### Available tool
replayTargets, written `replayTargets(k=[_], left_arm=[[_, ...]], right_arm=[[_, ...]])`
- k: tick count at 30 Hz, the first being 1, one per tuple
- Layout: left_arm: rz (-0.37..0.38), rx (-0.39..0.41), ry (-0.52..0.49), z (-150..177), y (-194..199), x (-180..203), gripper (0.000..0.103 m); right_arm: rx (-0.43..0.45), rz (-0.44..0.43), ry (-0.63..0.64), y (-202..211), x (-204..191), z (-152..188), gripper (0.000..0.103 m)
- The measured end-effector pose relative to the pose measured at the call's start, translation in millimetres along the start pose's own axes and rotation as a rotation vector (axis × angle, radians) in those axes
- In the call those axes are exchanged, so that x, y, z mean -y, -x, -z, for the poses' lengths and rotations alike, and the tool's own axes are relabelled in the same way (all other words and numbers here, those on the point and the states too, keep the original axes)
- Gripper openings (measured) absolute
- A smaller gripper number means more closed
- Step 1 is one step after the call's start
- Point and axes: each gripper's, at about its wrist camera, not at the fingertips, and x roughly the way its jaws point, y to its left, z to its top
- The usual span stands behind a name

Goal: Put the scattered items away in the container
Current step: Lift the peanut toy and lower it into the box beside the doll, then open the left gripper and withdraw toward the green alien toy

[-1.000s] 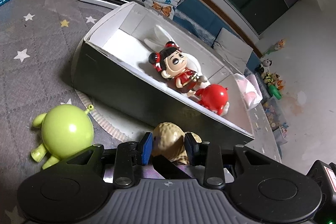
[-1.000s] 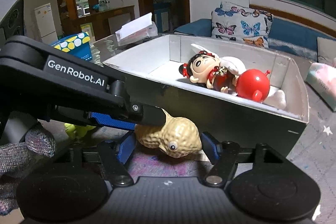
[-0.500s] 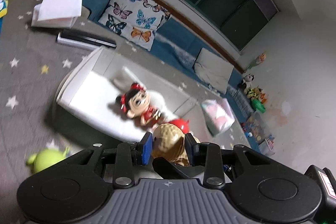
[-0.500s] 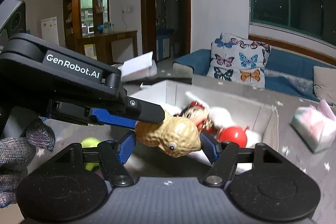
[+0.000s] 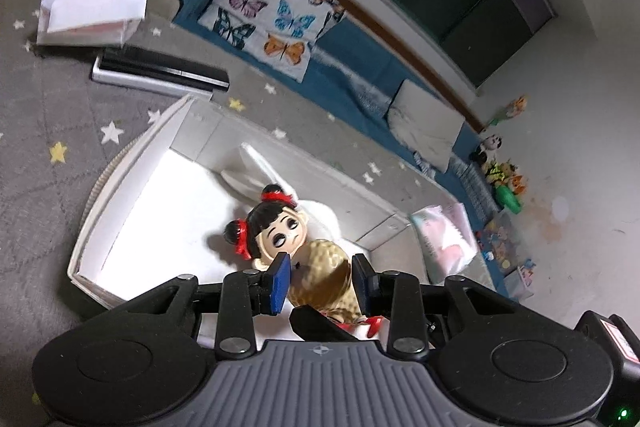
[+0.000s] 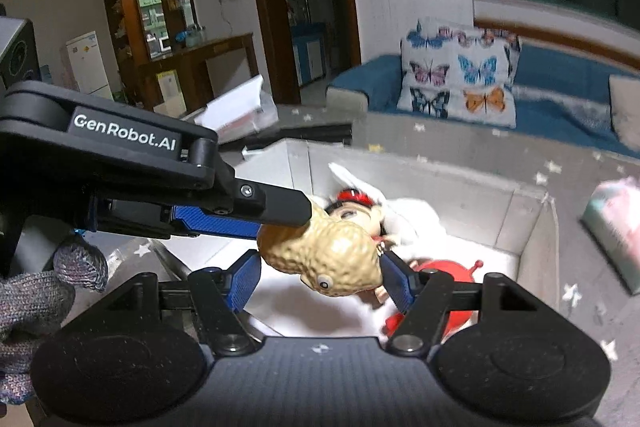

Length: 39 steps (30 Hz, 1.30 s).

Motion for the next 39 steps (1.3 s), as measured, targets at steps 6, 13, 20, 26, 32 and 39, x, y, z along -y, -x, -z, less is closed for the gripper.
replayTargets(k=[6,13,20,26,32,39], left_arm=[[-0.014,-0.063,0.021,0.9,-22.5,-11.2,0.035],[-0.023,-0.083,0.028,-0.4,-30.9,-16.4,0.035],[-0.029,-0.09,0.013,-0.7,-31.8,-15.5,0.035],[-0.034,-0.076,-0.006,1.2,-28.9,-13.7,0.035],[-0.039,-0.041,-0.033,6.4,-13.0,-9.1,0.035],[-0.035,0.01,-0.054,16.0,13.0,-3.0,0.035]], right_arm=[[-0.094,-0.022,-0.039,-24.2,12.8,6.9,0.064],[-0.121,-0.038,-0.048,-27.0,18.5,10.7,0.064],[-0.126,-0.041,-0.052,-27.1,18.9,10.1,0.063],[-0.101,-0.029,-0.04,-20.3,16.2,9.7,0.063],[-0.045,-0.029,-0.035,-0.7,9.0,13.0,0.064],[0.015,-0.035,-0.017,23.4,-2.7,19.7,0.071]])
